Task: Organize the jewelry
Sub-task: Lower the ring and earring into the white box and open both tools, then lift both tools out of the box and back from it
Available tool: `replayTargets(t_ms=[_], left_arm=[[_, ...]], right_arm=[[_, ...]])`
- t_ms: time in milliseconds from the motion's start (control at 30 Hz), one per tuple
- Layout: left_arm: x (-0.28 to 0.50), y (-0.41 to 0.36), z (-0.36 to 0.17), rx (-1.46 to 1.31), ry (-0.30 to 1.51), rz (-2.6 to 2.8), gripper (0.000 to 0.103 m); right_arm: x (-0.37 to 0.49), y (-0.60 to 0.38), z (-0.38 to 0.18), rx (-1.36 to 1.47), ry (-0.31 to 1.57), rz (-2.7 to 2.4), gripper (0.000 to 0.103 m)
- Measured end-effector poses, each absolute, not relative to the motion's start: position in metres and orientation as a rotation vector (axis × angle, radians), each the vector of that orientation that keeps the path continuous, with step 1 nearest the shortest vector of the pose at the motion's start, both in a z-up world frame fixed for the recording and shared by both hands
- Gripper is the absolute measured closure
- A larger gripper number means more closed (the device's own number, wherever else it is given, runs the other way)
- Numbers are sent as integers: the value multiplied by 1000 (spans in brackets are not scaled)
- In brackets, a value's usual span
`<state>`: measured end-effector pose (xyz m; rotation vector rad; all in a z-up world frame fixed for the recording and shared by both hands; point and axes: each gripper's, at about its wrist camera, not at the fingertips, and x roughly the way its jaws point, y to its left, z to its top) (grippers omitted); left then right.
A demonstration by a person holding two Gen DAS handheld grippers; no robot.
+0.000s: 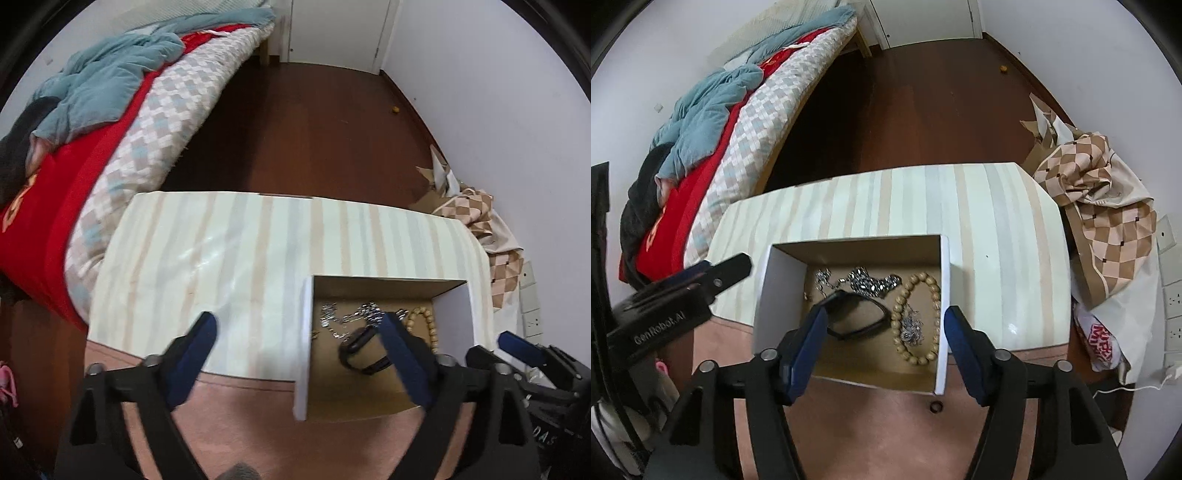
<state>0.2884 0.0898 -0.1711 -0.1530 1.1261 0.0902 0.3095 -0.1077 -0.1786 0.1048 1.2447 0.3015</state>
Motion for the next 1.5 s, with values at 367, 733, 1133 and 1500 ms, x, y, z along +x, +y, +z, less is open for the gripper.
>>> replayTargets(t_ms=[367,733,1133,1500], left_arm=[[251,88,-172,-69,1080,174,0],[207,77,-129,-63,1002,185,0],[142,64,-56,-79,860,167,0],[103,62,-34,-62,836,173,0]], right_arm=[[286,-106,-192,-60,1262,167,4],[253,-112,-155,-75,1172,108,3],[174,-115,-58,-78,975,82,3],[115,-122,-3,-37,879,65,3]])
